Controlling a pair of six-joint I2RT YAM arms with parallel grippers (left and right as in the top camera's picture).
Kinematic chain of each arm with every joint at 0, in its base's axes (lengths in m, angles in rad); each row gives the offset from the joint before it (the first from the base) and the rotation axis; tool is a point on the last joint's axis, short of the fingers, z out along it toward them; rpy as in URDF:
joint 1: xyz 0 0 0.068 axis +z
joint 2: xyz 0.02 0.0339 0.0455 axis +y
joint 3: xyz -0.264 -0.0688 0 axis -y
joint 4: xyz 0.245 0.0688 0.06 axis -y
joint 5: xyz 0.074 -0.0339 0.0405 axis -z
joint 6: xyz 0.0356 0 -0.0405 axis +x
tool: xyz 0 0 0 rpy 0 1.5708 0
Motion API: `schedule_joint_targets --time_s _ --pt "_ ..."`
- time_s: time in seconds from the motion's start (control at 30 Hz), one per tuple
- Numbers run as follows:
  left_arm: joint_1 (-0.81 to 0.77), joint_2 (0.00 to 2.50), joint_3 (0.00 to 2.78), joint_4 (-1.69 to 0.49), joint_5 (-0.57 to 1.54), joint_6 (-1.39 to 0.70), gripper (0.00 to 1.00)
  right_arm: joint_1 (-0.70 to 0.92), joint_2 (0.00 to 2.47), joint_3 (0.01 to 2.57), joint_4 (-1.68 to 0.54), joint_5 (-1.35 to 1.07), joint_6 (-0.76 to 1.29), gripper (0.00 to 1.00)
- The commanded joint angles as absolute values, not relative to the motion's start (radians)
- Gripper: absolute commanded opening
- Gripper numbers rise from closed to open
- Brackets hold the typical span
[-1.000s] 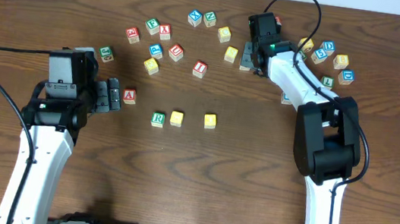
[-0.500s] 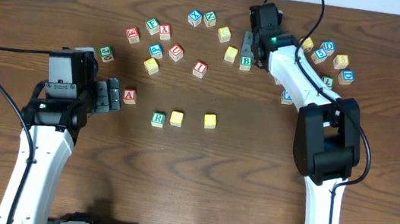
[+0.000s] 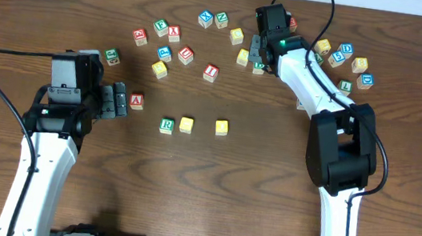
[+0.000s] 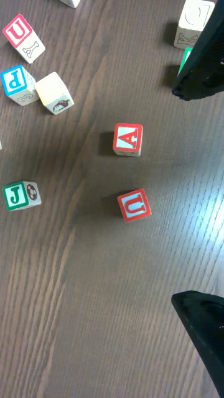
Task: Spell out ROBOT
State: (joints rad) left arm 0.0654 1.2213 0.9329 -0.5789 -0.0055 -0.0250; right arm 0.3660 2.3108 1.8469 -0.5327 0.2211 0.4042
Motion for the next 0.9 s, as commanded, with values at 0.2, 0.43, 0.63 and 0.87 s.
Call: schedule_joint_targets --time_s 0.2,0.43,0.63,0.87 --pt "0.07 1.222 0.962 -0.578 -0.008 -0.019 0.96 0.381 2.365 1.864 -0.543 0.233 0.399 0.03" --pt "0.07 1.222 0.962 -0.579 -0.008 -0.019 0.96 0.393 2.365 1.864 -0.538 0.233 0.399 0.03" --pt "0.07 1.222 0.962 -0.579 -0.007 -0.019 0.96 0.397 2.365 1.864 -0.543 0.233 0.399 0.03" --pt "0.07 1.222 0.962 -0.579 -0.008 -0.019 0.96 0.41 2.365 1.864 -0.573 0.233 0.404 0.02"
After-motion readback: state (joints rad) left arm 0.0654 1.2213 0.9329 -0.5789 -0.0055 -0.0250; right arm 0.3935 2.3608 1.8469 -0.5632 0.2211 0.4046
